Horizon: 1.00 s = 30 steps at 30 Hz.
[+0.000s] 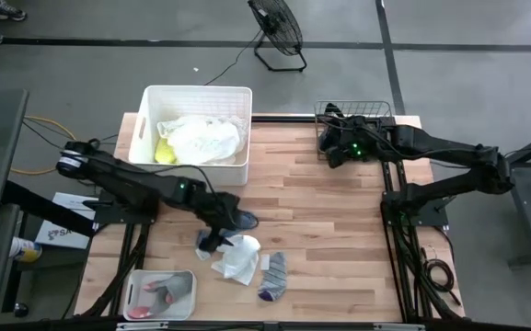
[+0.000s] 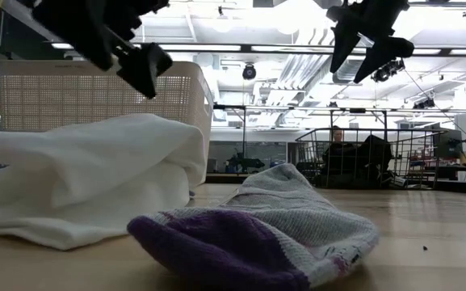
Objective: Pick & Place Cloths
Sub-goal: Put the white shorts into the gold wire basket
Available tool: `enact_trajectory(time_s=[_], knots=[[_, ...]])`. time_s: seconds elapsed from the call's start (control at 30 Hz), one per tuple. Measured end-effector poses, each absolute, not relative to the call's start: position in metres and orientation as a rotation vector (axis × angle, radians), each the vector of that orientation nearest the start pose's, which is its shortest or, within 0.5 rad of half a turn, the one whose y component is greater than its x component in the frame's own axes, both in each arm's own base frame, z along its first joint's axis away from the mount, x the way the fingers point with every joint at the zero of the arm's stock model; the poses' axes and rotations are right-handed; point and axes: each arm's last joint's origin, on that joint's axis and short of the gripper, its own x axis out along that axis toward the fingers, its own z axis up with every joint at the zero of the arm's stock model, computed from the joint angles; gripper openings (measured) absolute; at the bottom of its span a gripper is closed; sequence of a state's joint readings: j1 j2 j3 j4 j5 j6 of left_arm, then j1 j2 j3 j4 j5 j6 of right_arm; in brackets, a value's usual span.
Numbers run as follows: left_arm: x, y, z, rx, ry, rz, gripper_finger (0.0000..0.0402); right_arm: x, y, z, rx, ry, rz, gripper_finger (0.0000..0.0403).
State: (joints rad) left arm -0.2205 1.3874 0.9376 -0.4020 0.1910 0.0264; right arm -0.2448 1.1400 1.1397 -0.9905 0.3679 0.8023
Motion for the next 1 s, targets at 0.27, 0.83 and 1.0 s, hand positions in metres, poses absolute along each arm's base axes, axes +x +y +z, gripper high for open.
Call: enact_trajectory(time_s=[0.27, 0.83, 1.0], knots=[[0.288, -0.077, 0.219, 0.126, 0.867, -0.343, 0.0285, 0.198, -0.059, 0.324, 0.652, 0.718, -0.925, 0.0311], [0.299, -0.082, 0.200, 0.113, 0.894, -0.374, 0.0285, 0.200, -0.053, 0.324, 0.648, 0.723, -0.898, 0.0311], [0.301, -0.082, 0.195, 0.103, 0.914, -0.371, 0.0285, 0.200, -0.052, 0.324, 0.645, 0.726, -0.894, 0.0311]])
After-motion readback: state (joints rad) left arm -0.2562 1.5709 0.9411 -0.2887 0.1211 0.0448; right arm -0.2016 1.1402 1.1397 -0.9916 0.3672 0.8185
